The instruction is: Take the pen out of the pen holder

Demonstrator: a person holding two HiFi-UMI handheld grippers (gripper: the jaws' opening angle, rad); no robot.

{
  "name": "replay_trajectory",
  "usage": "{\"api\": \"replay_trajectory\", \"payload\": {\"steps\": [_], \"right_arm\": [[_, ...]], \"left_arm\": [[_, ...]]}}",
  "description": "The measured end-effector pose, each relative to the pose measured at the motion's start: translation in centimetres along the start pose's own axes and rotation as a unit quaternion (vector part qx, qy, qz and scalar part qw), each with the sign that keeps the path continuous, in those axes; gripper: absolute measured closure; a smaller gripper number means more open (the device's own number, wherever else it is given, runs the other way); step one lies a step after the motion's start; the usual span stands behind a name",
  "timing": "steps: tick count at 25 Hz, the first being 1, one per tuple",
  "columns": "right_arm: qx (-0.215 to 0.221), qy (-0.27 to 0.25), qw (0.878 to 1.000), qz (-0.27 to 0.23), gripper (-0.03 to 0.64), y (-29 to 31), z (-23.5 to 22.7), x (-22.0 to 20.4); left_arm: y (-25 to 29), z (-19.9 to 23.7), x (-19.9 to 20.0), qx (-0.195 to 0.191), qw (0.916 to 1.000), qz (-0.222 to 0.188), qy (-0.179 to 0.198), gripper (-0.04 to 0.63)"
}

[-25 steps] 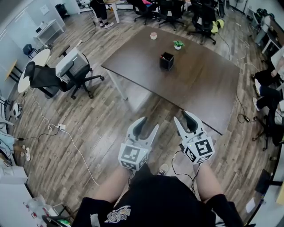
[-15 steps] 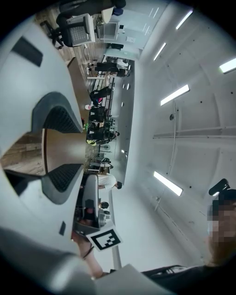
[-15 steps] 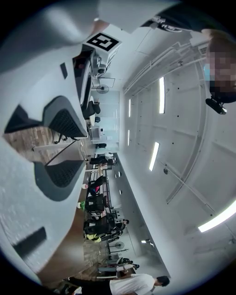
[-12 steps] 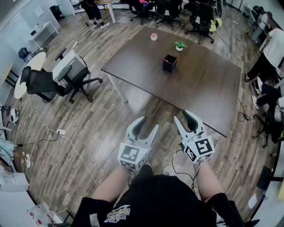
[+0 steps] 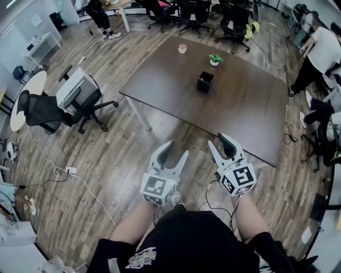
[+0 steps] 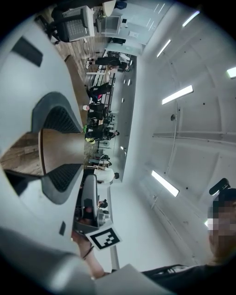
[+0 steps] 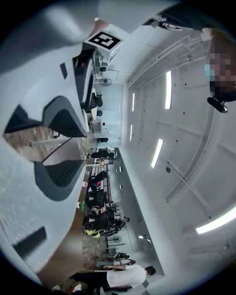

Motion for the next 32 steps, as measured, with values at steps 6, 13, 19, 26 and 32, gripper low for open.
{"api": "replay_trajectory", "payload": {"steps": [6,13,19,26,32], "right_arm": [[-0.023,-0.003,1.0,-0.002,0.454,2.8,0.8,0.2],[-0.039,-0.003,0.999,0.0,0.454,4.5,1.0,0.8],[-0.044,-0.006,0.999,-0.003,0.454,5.6,0.3,1.0],[-0.042,-0.003,0.999,-0.002,0.454,7.4,-2.3,0.8],[-0.038,0.005,0.999,-0.006,0.454,9.6,-6.4,0.6]], "left_arm": [[0.4,3.4,0.4,-0.019,0.9998,-0.01,-0.004,0.408],[1.2,5.2,0.7,-0.035,0.9993,-0.012,-0.006,0.408],[2.4,5.9,0.7,-0.041,0.9991,-0.012,-0.009,0.408],[5.0,6.5,1.2,-0.038,0.9992,-0.013,-0.007,0.41],[8.8,6.9,1.7,-0.029,0.9995,-0.013,-0.003,0.41]]}}
Point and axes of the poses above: the fingertips, and each gripper's own axes: y forward along the fingers, z to its left, x out of its top, the point moved 9 cm from there along -y, backward along the fingers
